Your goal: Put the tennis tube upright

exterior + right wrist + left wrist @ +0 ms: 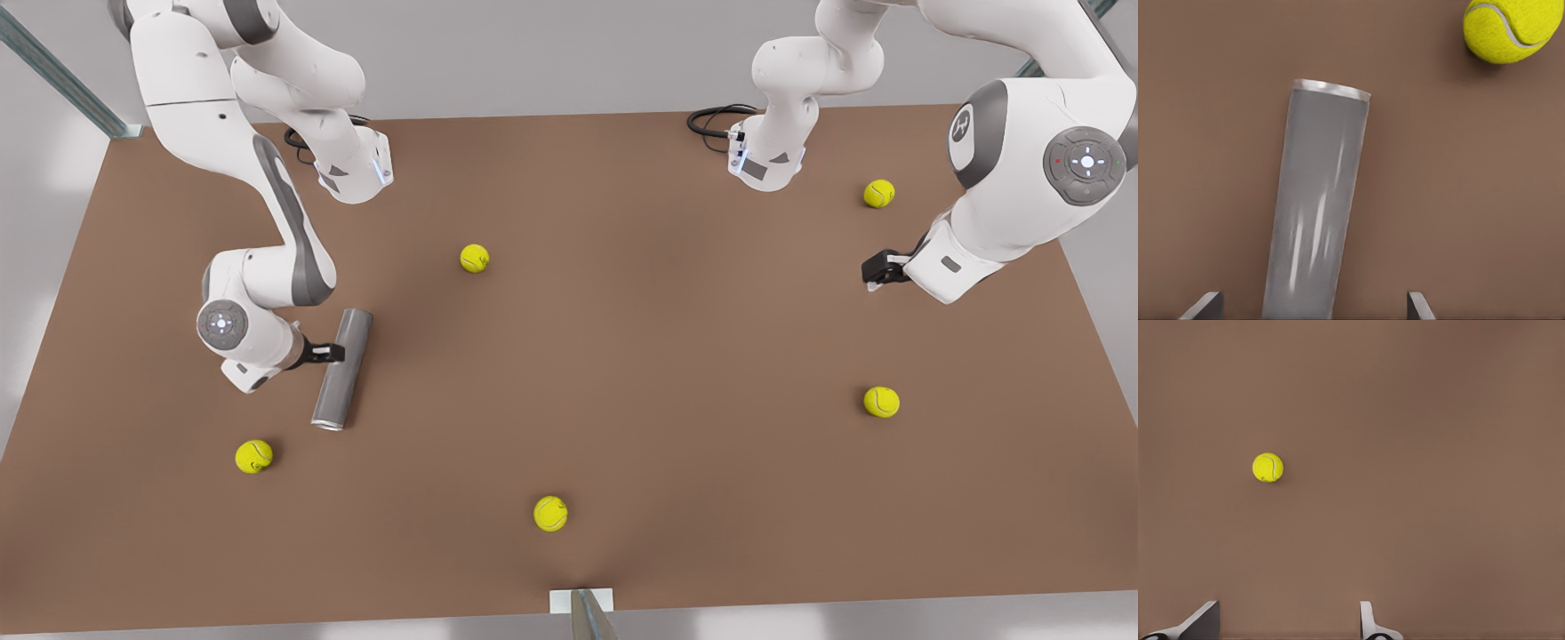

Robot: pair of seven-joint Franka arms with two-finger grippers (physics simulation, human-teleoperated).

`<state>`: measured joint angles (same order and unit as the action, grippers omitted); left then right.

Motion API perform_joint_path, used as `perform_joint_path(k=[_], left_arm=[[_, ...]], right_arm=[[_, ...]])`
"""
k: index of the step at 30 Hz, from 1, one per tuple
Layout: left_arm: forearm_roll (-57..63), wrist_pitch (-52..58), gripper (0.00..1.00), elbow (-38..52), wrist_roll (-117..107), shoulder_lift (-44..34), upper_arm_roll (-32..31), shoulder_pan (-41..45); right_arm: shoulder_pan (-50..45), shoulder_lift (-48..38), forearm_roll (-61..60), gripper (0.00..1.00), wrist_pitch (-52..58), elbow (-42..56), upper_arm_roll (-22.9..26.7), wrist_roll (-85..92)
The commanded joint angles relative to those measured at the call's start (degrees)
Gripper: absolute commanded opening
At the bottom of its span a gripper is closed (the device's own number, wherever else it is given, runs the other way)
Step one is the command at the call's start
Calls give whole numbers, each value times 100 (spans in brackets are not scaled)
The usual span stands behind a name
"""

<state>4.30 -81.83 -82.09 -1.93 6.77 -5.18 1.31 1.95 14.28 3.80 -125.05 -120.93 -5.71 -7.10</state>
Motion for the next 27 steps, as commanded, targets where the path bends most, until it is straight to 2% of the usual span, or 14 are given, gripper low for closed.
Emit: perform_joint_path(k=[1,4,27], left_arm=[[1,1,100,0,0,0,0,1],[1,1,100,0,0,0,0,1],[1,53,100,-9,0,8,0,9]], right_arm=[[-11,14,-2,100,-2,-1,-1,-194],[-81,128,-46,100,-29,-54,-10,-767],[-99,1016,-46,100,-37,-1,-18,-758]])
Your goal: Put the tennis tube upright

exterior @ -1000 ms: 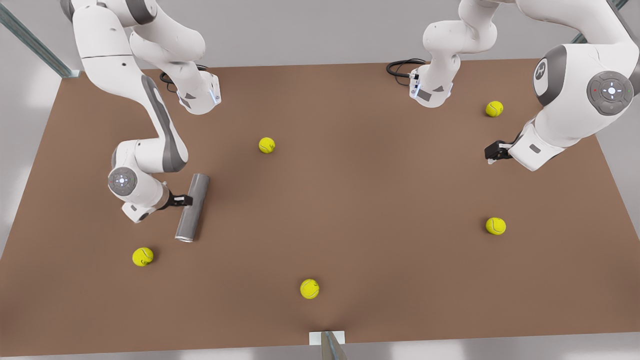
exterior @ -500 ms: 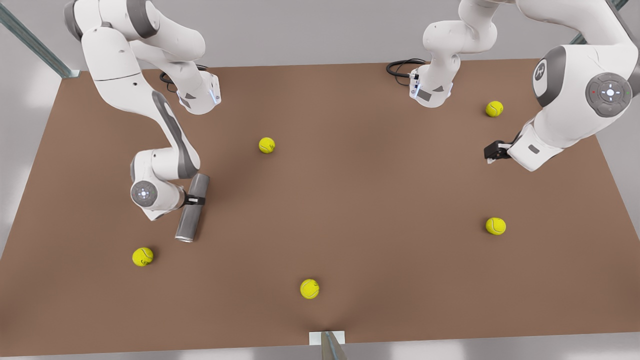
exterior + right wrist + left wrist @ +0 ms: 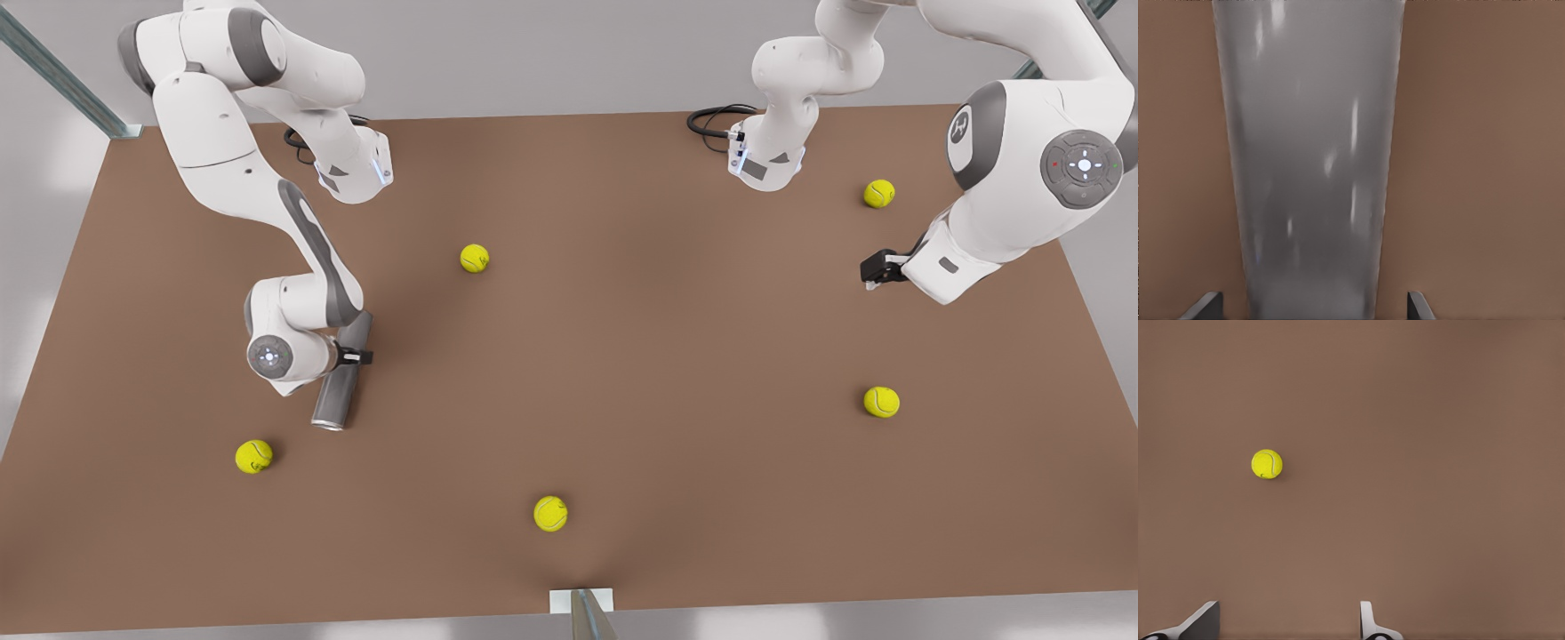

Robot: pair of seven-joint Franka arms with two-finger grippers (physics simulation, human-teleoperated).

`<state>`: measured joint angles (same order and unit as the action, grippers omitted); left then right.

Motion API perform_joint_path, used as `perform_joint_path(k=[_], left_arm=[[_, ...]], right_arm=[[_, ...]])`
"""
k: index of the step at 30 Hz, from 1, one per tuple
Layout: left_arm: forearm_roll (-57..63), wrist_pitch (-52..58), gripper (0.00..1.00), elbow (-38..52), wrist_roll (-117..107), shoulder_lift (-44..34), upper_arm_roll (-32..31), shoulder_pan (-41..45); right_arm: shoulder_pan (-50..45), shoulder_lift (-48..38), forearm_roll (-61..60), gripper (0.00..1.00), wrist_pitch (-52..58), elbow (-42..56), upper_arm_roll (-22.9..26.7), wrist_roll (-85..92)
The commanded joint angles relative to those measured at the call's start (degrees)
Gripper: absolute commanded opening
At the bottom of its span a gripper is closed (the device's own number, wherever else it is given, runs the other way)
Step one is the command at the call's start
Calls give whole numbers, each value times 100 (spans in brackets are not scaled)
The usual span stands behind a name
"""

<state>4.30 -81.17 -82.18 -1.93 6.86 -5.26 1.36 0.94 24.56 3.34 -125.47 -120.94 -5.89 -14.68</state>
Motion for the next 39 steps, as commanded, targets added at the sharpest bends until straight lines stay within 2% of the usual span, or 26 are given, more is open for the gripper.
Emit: perform_joint_path(k=[1,17,23,33,35,39], left_arm=[[1,5,100,0,0,0,-1,5],[1,67,100,-26,0,0,-19,5],[1,67,100,-26,0,35,-19,5],[1,67,100,-53,0,35,-19,14],[1,67,100,-53,0,35,-19,14],[1,67,100,-53,0,35,-19,14]], right_arm=[[-6,4,0,100,-4,0,0,0],[29,365,18,100,-92,114,0,18],[29,374,18,83,-92,123,0,18],[29,382,17,83,-74,123,0,26],[29,382,9,80,-83,123,0,26],[29,391,9,80,-83,123,0,26]])
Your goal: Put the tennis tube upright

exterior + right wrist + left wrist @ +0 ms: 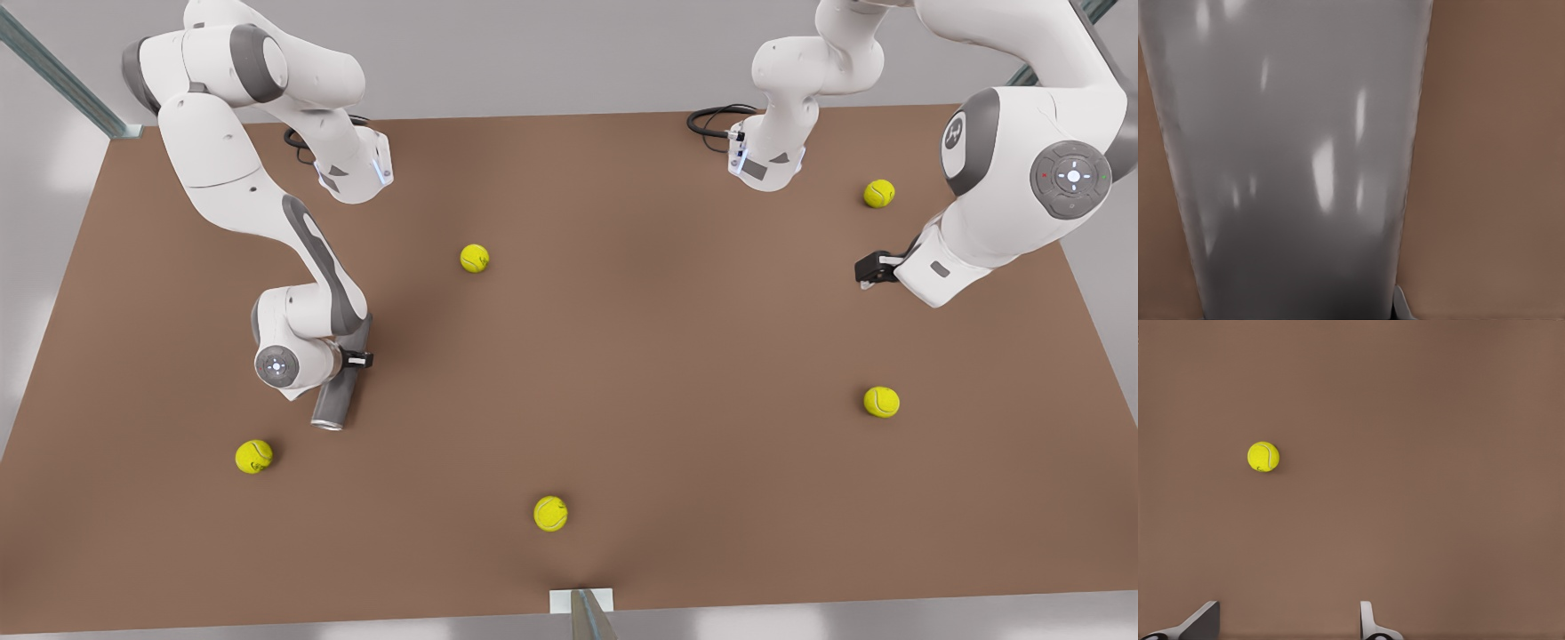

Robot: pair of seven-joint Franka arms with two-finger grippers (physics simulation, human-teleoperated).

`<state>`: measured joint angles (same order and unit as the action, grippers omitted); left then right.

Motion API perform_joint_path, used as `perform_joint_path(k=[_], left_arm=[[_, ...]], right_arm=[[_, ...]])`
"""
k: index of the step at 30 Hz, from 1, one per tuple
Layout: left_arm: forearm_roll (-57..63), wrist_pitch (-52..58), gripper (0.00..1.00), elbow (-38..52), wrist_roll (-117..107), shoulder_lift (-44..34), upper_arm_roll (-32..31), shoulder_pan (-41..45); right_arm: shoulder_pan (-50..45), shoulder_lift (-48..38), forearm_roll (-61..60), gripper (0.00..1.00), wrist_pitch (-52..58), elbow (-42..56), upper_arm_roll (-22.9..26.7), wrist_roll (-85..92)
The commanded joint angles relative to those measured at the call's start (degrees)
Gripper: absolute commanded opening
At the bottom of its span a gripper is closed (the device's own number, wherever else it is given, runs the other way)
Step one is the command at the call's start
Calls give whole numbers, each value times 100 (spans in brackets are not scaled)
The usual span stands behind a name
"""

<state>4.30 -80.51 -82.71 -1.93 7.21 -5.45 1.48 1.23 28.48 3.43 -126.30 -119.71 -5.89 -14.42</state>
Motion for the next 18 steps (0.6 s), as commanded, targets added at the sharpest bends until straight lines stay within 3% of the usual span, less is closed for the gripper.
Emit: perform_joint_path(k=[1,18], left_arm=[[1,0,100,0,0,0,0,1],[1,44,100,0,-9,-9,0,1]], right_arm=[[0,0,0,80,0,0,0,0],[-18,-18,9,78,167,123,0,9]])
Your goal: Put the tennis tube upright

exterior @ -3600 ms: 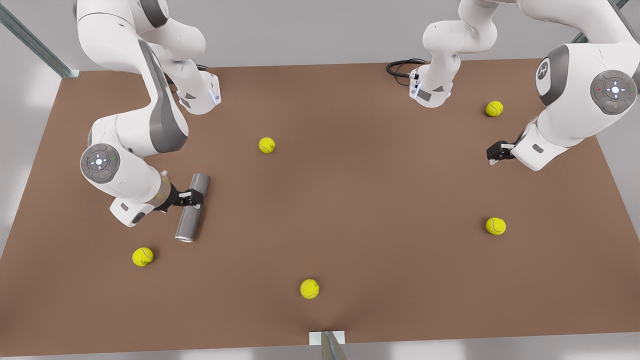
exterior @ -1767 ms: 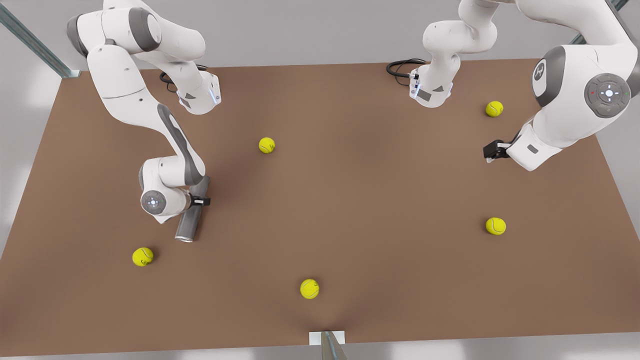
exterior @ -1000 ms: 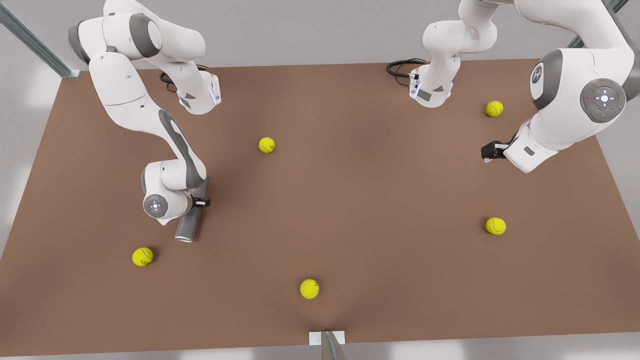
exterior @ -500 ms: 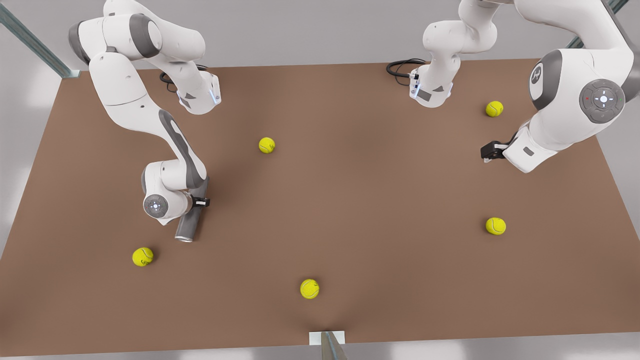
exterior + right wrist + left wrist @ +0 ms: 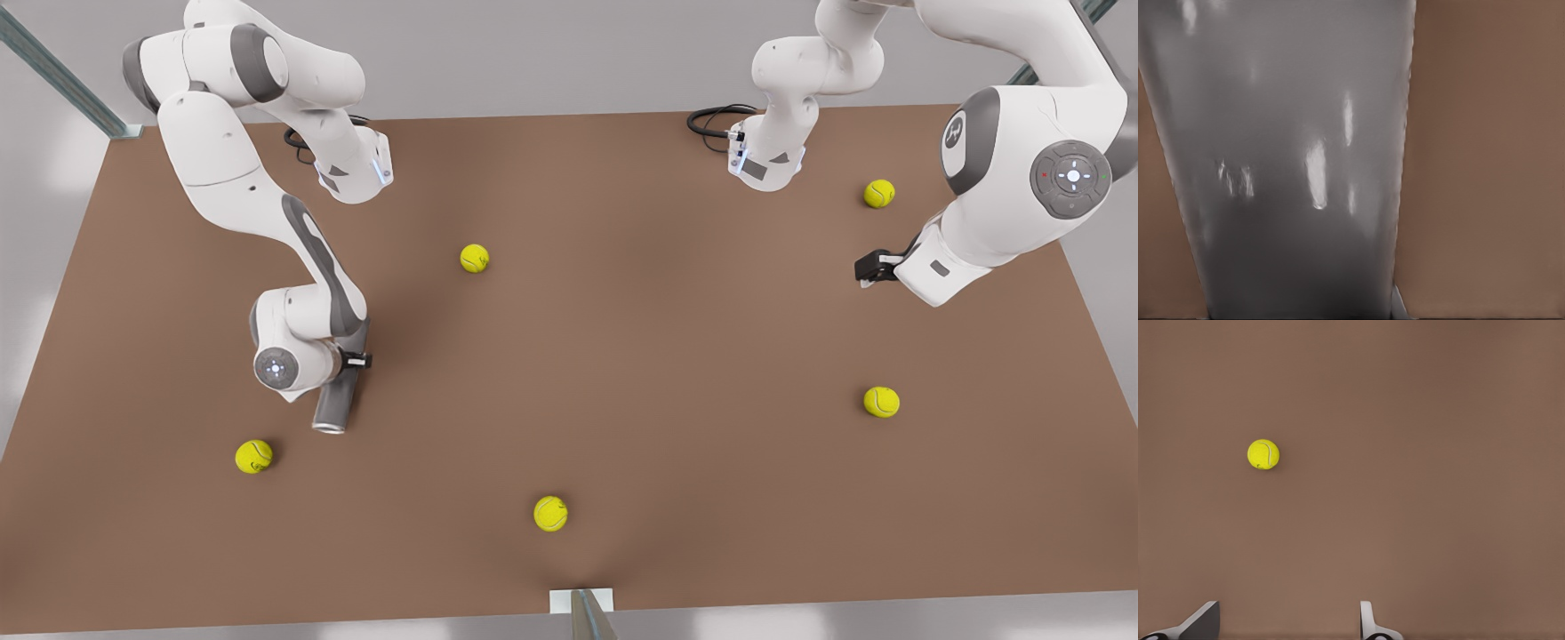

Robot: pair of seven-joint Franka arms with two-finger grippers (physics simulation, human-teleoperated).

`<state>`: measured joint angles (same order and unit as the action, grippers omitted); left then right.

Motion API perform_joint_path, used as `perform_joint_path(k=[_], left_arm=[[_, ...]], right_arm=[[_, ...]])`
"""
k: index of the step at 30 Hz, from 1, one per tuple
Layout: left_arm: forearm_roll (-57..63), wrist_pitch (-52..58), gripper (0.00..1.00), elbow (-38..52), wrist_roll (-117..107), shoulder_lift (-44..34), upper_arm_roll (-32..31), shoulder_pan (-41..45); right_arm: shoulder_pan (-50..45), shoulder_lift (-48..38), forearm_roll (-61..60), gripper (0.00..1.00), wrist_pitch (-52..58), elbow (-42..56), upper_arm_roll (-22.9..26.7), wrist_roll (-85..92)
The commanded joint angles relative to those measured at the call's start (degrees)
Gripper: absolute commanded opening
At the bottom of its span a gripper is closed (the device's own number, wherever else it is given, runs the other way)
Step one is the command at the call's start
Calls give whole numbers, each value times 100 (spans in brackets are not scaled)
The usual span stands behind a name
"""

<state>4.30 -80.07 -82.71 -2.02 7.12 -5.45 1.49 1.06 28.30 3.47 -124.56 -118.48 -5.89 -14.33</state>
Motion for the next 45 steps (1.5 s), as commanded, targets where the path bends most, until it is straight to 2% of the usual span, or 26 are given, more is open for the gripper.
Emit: perform_joint_path(k=[1,24,33,45], left_arm=[[1,0,100,0,0,0,0,0],[1,70,100,-9,-26,8,0,123],[9,70,100,-9,-18,8,0,132],[9,70,100,0,-18,8,0,158]], right_arm=[[0,0,-4,78,2,1,0,0],[35,123,-4,80,28,71,0,53],[9,114,-4,77,37,80,0,26],[-70,52,-4,77,555,378,-9,-53]])
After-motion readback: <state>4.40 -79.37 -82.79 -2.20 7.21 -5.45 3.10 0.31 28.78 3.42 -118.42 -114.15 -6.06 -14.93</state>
